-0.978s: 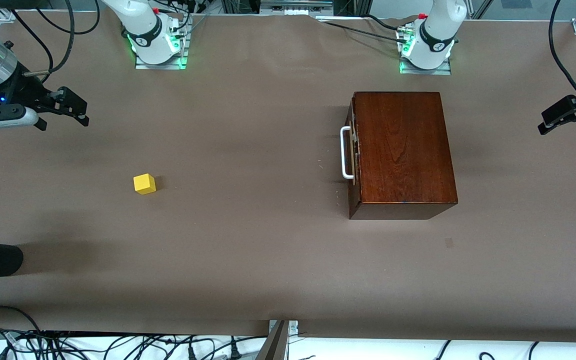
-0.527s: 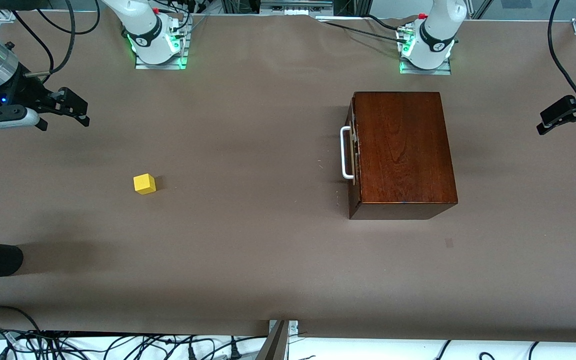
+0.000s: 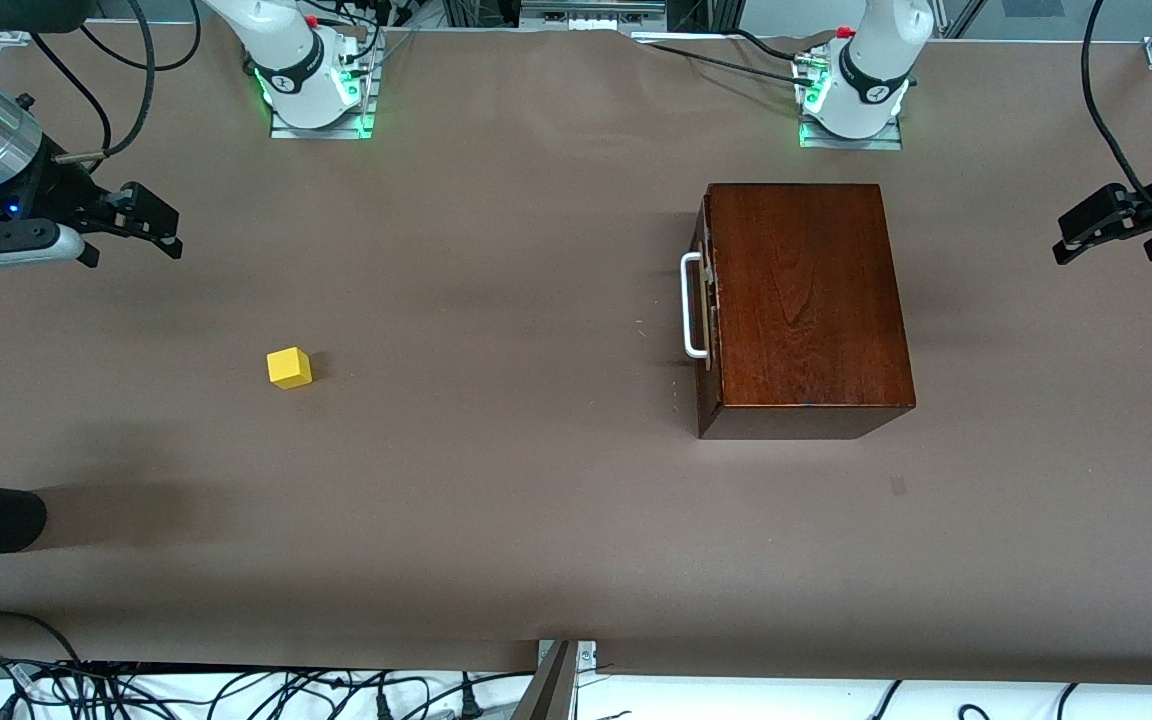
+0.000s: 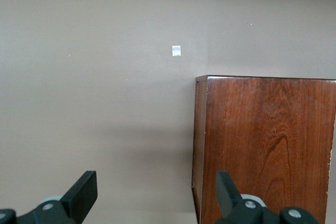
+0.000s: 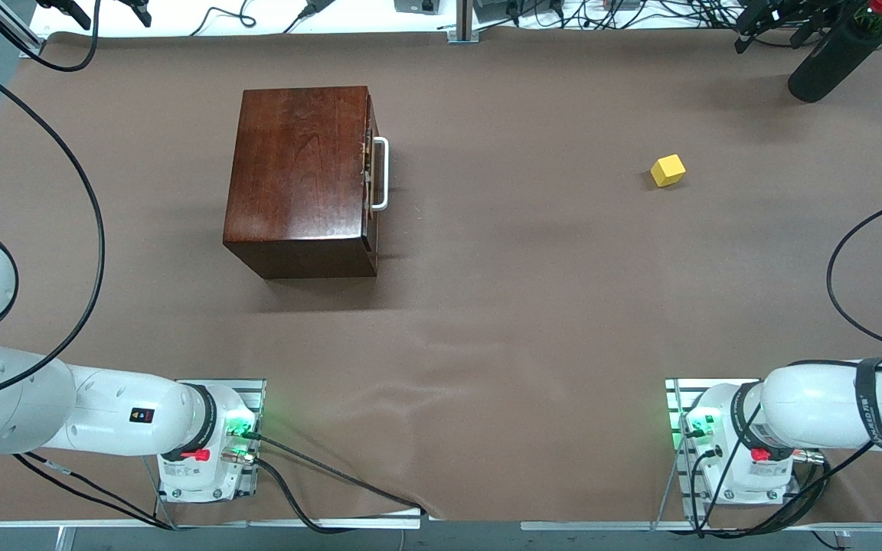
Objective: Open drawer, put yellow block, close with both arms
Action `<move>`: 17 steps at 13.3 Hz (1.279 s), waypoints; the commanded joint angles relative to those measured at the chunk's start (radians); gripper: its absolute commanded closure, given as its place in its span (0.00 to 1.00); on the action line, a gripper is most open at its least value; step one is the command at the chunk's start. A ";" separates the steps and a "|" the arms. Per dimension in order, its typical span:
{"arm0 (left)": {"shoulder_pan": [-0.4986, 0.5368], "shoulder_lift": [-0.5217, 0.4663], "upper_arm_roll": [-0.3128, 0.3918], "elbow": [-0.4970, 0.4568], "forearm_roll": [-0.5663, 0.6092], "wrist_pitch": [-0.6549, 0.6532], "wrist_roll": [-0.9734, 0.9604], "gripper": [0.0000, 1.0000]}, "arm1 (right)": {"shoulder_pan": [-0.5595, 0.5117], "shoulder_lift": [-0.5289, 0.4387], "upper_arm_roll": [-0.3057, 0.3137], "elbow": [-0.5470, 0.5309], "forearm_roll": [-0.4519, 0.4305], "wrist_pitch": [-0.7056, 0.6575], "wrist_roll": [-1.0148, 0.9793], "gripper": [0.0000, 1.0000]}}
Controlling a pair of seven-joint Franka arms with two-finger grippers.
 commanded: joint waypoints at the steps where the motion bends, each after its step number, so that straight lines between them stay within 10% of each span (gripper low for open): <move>1: -0.003 0.014 -0.019 0.032 0.005 -0.029 0.021 0.00 | -0.012 -0.010 0.007 -0.016 -0.011 0.014 -0.010 0.00; 17: -0.147 0.034 -0.021 0.034 -0.005 -0.019 -0.051 0.00 | -0.012 -0.001 0.007 -0.019 -0.011 0.014 -0.005 0.00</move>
